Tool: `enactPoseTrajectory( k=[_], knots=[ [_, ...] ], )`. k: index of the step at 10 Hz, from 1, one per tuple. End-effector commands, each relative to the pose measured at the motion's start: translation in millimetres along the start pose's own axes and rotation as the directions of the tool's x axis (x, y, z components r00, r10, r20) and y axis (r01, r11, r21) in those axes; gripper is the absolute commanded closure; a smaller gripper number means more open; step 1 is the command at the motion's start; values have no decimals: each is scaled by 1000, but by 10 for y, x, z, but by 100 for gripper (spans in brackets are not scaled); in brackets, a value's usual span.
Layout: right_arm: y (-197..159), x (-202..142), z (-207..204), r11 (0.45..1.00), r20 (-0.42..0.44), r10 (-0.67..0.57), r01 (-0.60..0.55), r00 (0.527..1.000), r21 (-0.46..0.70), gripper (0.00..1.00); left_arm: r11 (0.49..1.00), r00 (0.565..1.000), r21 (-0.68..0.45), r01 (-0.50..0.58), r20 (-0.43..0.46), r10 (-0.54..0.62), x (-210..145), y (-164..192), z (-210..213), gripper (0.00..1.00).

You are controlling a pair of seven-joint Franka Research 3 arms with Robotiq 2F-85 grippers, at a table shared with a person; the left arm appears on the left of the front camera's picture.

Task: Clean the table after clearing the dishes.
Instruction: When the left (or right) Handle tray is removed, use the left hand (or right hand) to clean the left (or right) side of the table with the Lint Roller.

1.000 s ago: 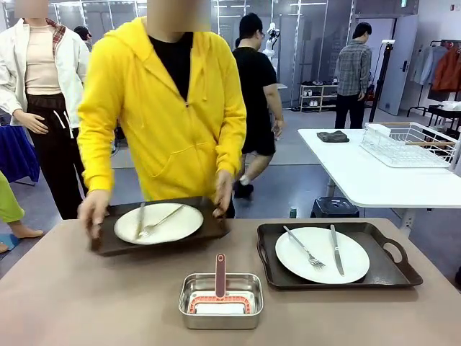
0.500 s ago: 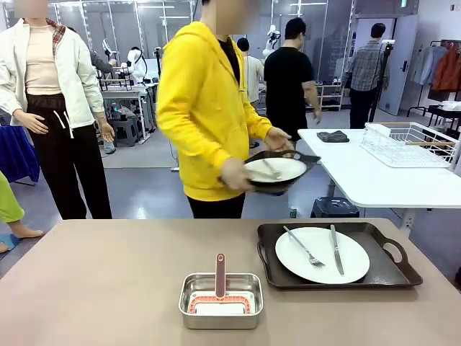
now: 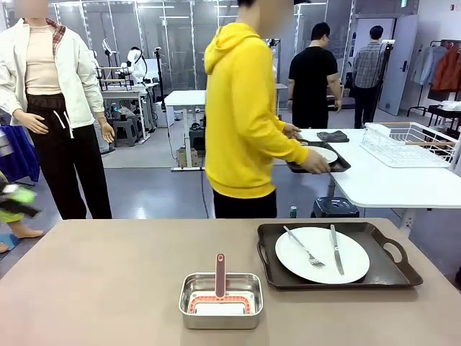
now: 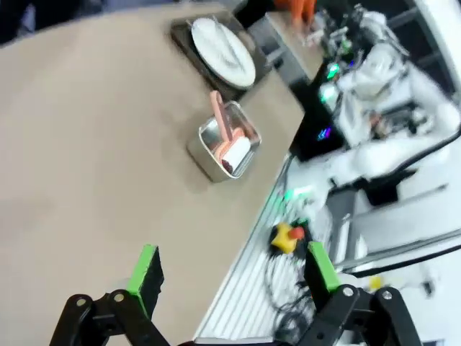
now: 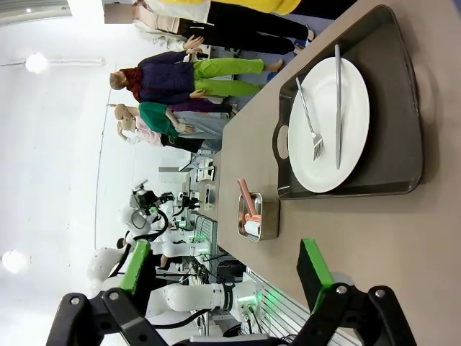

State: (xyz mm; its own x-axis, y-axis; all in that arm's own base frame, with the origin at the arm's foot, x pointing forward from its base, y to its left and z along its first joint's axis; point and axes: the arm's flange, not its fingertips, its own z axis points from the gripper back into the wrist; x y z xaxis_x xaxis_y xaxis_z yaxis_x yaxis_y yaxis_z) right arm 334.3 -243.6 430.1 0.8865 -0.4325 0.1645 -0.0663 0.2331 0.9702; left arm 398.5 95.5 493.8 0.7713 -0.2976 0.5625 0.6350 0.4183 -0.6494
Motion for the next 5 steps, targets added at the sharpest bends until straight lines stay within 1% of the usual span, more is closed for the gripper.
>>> enactPoseTrajectory(
  k=[1,2,3,4,5],
  knots=[
    [28,-3,19,1000,8,11,-12,1000,15,0,961,934,86,264,-272,-232,540,-278,-687,0],
    [28,-3,19,1000,8,11,-12,1000,15,0,923,872,130,361,-398,-285,821,-417,-1093,0],
    [28,-3,19,1000,8,11,-12,1000,15,0,899,790,82,430,-516,-331,1061,-551,-1548,0],
    [28,-3,19,1000,8,11,-12,1000,15,0,872,710,49,488,-603,-364,1202,-651,-1933,0],
    [28,-3,19,1000,8,11,-12,1000,15,0,846,637,6,532,-661,-396,1282,-728,-2275,0]
  ],
)
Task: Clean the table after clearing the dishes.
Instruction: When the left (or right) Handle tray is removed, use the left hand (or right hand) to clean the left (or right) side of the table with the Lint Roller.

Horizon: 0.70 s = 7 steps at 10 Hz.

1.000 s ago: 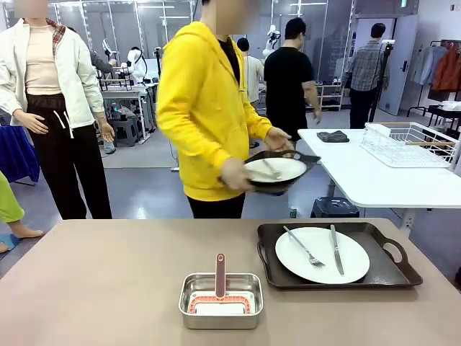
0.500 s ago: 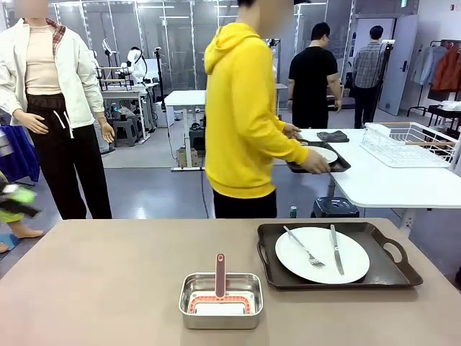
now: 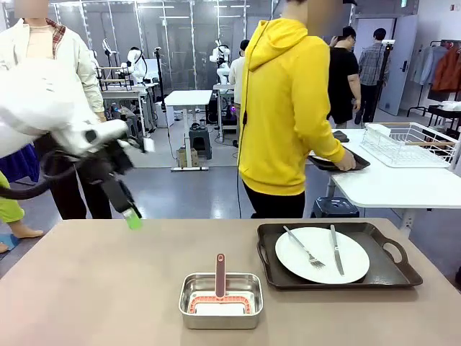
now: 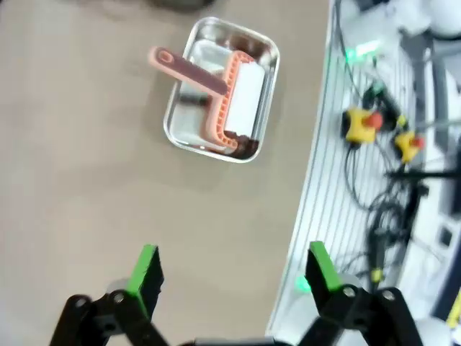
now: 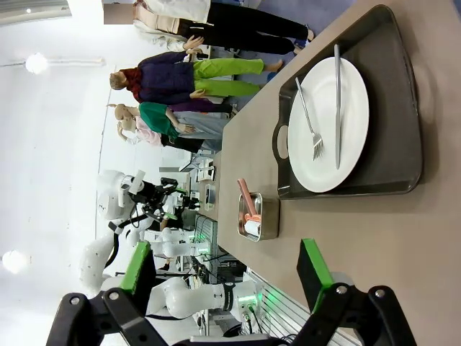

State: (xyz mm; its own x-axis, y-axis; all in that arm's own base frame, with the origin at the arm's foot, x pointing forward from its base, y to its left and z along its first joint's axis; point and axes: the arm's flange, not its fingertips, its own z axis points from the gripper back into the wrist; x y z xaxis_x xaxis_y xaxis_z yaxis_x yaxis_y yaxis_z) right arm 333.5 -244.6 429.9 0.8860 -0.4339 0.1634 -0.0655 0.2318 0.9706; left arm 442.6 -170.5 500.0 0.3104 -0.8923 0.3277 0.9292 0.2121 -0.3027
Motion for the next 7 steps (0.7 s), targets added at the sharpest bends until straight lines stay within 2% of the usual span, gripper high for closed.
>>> enactPoseTrajectory(
  k=[1,2,3,7],
  knots=[
    [31,0,7,1000,7,13,-13,1000,14,0,996,991,34,84,-107,-79,254,156,-174,0],
    [31,0,7,1000,7,13,-13,1000,14,0,994,987,54,99,-132,-91,415,133,-307,0],
    [31,0,7,1000,7,13,-13,1000,14,0,997,990,17,77,-117,-75,449,95,-268,0],
    [31,0,7,1000,7,13,-13,1000,14,0,994,987,6,106,-120,-105,376,71,-376,0]
  ],
)
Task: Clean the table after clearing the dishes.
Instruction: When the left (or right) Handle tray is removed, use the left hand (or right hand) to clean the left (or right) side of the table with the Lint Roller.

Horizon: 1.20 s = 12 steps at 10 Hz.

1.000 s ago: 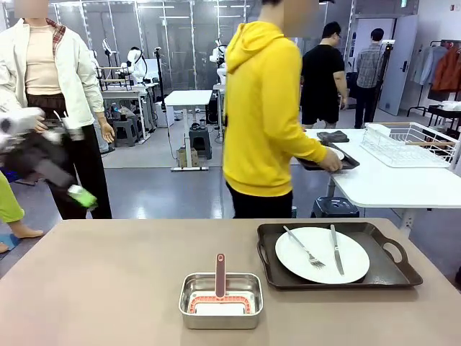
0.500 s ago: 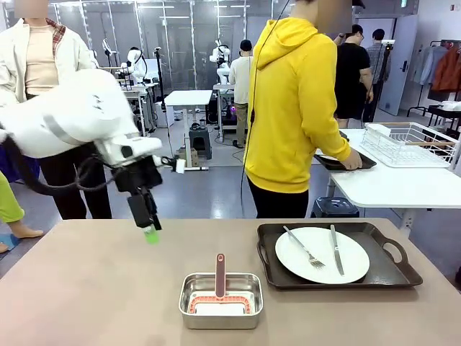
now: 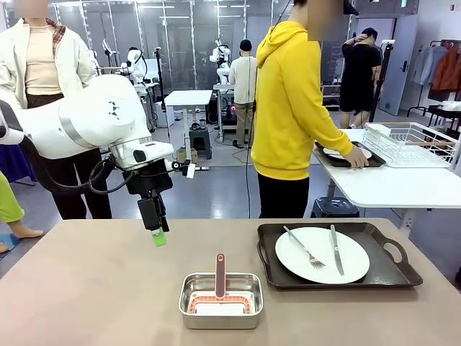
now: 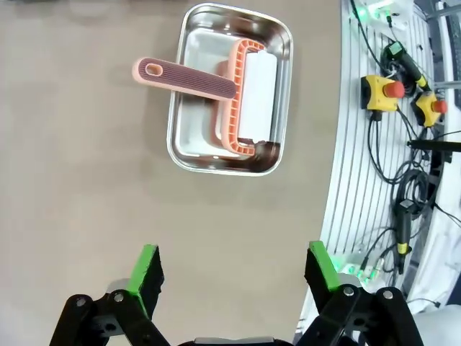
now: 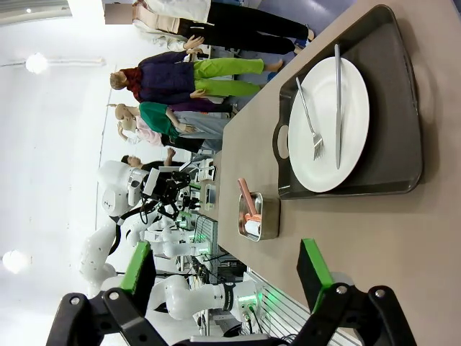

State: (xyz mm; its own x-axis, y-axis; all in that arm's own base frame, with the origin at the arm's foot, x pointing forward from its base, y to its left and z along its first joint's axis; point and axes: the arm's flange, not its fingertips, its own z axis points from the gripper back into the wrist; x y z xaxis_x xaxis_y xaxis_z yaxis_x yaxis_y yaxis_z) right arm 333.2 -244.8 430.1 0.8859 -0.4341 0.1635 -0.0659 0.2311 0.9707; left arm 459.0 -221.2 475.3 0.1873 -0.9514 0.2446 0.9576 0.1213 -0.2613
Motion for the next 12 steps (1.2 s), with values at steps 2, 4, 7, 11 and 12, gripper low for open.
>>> enactPoseTrajectory(
  k=[2,4,7,11,12],
  knots=[
    [29,1,2,1000,6,13,-13,1000,13,0,1000,1000,0,0,0,0,0,0,0,0],
    [29,1,2,1000,6,13,-13,1000,13,0,994,1000,-113,3,27,0,461,367,-260,0],
    [29,1,2,1000,6,13,-13,1000,13,0,985,993,-174,-8,-118,-13,1022,789,-388,0],
    [29,1,2,1000,6,13,-13,1000,13,0,955,980,-287,-78,-200,20,1375,1193,-768,0],
    [29,1,2,1000,6,13,-13,1000,13,0,949,972,-300,-101,-233,29,1402,1215,-906,0]
  ],
)
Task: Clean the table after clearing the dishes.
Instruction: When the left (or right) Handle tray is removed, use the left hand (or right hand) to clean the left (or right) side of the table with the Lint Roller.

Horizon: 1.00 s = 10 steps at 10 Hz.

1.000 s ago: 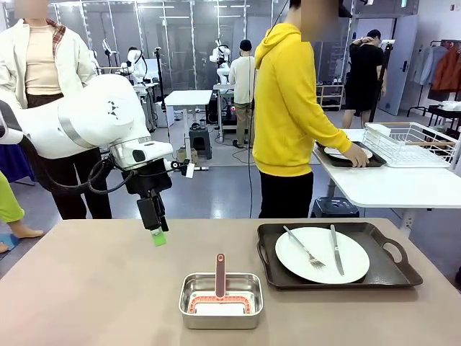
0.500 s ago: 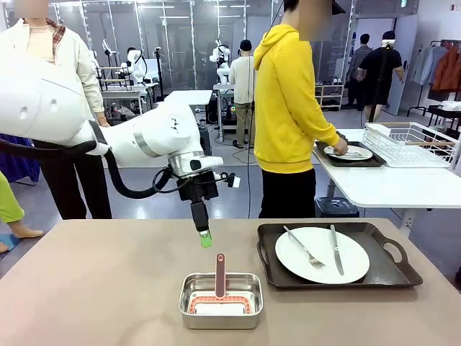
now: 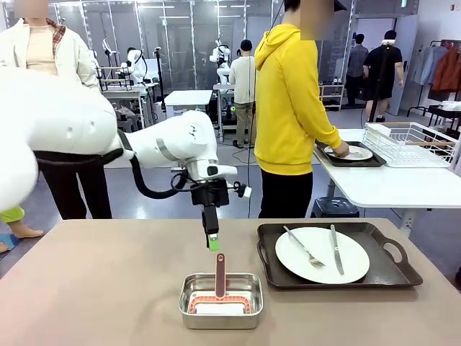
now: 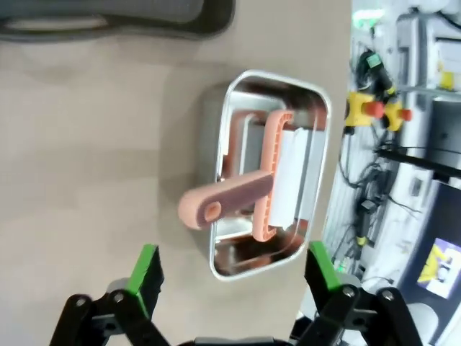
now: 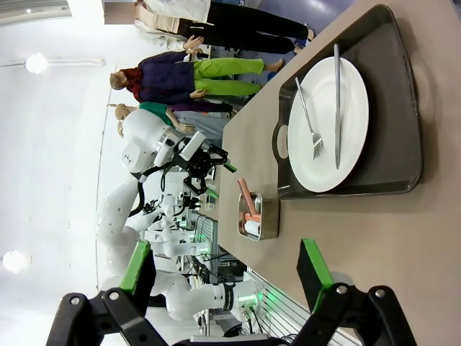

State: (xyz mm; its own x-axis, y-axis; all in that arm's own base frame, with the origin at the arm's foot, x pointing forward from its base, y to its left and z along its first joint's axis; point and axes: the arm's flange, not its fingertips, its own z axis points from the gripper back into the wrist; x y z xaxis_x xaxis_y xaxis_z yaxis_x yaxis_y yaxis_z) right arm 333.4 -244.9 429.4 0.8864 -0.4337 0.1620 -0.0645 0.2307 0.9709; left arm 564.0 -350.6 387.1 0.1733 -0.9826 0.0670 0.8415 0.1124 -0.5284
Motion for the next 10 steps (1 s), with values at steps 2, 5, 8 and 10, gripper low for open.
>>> enactPoseTrajectory(
  k=[2,5,8,10],
  knots=[
    [37,0,4,1000,7,14,-14,1000,14,0,999,998,-14,-36,-53,35,209,187,-26,0],
    [37,0,4,1000,7,14,-14,1000,14,0,996,994,-93,-17,-113,6,263,189,-276,0],
    [37,0,4,1000,7,14,-14,1000,14,0,992,992,-124,2,-125,-17,264,150,-451,0],
    [37,0,4,1000,7,14,-14,1000,14,0,993,990,-121,-10,-140,-7,265,134,-448,60]
  ],
)
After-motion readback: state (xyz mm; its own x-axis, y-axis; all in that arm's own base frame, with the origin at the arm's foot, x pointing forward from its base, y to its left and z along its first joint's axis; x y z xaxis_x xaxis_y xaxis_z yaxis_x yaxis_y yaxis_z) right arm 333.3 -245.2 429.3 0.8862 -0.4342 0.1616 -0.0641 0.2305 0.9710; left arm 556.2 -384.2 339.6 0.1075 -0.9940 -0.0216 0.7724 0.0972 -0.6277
